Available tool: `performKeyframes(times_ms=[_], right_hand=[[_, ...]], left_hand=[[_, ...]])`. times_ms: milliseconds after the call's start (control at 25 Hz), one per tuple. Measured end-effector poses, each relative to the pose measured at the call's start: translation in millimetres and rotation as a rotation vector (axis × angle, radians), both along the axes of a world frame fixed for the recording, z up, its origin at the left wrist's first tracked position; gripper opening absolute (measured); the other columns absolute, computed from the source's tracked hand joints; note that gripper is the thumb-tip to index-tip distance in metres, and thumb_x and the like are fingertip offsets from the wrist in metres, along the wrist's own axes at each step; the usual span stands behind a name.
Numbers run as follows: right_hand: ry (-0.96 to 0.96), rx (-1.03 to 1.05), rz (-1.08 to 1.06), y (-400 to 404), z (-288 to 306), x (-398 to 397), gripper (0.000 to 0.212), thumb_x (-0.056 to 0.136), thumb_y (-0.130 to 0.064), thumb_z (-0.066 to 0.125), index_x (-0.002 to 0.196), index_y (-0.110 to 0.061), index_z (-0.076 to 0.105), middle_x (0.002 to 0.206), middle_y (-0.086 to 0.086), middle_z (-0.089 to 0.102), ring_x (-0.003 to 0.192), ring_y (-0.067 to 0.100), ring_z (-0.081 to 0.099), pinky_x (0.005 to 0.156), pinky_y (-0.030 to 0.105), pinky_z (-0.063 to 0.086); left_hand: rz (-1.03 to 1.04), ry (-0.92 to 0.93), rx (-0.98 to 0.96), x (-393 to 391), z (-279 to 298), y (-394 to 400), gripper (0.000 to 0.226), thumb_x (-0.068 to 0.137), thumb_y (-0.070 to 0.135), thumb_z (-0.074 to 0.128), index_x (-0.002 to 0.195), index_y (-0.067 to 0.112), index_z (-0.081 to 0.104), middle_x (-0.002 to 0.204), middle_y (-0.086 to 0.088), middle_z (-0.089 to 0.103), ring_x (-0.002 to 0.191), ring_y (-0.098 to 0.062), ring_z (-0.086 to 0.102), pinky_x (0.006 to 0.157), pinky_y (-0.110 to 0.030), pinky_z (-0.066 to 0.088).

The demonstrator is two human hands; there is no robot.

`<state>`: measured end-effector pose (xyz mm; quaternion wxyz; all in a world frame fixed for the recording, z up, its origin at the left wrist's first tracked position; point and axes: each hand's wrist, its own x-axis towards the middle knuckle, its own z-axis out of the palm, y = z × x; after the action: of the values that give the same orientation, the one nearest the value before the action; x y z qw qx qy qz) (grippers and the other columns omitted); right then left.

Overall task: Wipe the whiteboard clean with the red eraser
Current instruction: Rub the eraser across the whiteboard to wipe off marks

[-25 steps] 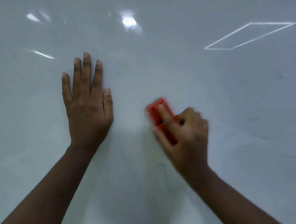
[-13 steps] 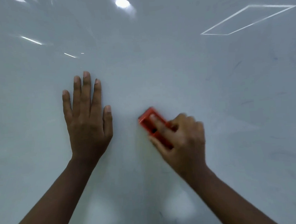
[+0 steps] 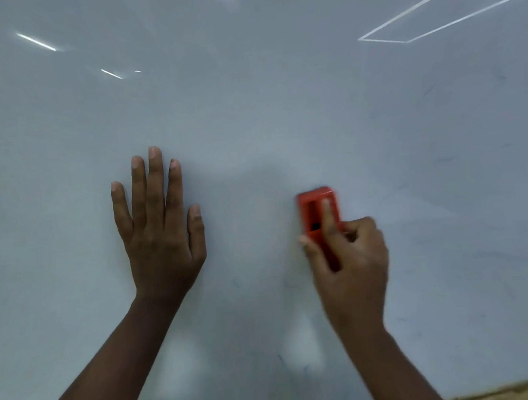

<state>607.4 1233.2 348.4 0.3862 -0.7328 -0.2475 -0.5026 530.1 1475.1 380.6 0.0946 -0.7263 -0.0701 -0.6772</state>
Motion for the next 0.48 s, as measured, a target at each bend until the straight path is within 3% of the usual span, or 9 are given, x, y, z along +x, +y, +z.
performKeyframes(times_ms=[120, 240, 360, 480], right_hand=[[-0.107, -0.287, 0.028, 49.9, -49.0, -33.1, 0.045, 0.097, -0.045, 0.065, 0.14, -0.031, 0.065, 0.093, 0.008, 0.055, 0.079, 0.031, 0.051, 0.068, 0.041, 0.04], [-0.193, -0.434, 0.042, 70.2, -120.0, -47.8, 0.047, 0.091, -0.04, 0.079, 0.136, -0.038, 0.065, 0.091, 0.006, 0.058, 0.076, 0.027, 0.05, 0.071, 0.038, 0.038], [-0.17, -0.489, 0.068, 63.6, -144.9, -44.7, 0.058, 0.084, -0.042, 0.086, 0.136, -0.044, 0.061, 0.095, 0.003, 0.063, 0.081, 0.023, 0.054, 0.073, 0.038, 0.047], [-0.129, -0.374, 0.059, 49.4, -116.4, -38.3, 0.049, 0.085, -0.036, 0.085, 0.129, -0.047, 0.068, 0.105, 0.004, 0.068, 0.084, 0.027, 0.055, 0.075, 0.039, 0.043]], left_hand=[[-0.014, -0.001, -0.005, -1.2, -0.1, 0.4, 0.057, 0.111, 0.02, 0.045, 0.163, 0.002, 0.033, 0.17, -0.022, 0.026, 0.161, -0.039, 0.021, 0.13, -0.059, 0.014], [-0.018, -0.004, -0.005, -0.2, -5.6, 2.0, 0.057, 0.111, 0.02, 0.045, 0.164, 0.002, 0.032, 0.171, -0.021, 0.026, 0.161, -0.038, 0.022, 0.13, -0.06, 0.016], [-0.012, 0.019, 0.003, -1.3, -21.9, 4.6, 0.058, 0.111, 0.022, 0.045, 0.164, 0.002, 0.03, 0.172, -0.02, 0.024, 0.162, -0.034, 0.017, 0.131, -0.058, 0.014], [-0.008, 0.057, 0.026, -5.6, -54.3, 9.2, 0.061, 0.11, 0.022, 0.048, 0.164, 0.001, 0.029, 0.173, -0.019, 0.021, 0.163, -0.033, 0.014, 0.13, -0.058, 0.013]])
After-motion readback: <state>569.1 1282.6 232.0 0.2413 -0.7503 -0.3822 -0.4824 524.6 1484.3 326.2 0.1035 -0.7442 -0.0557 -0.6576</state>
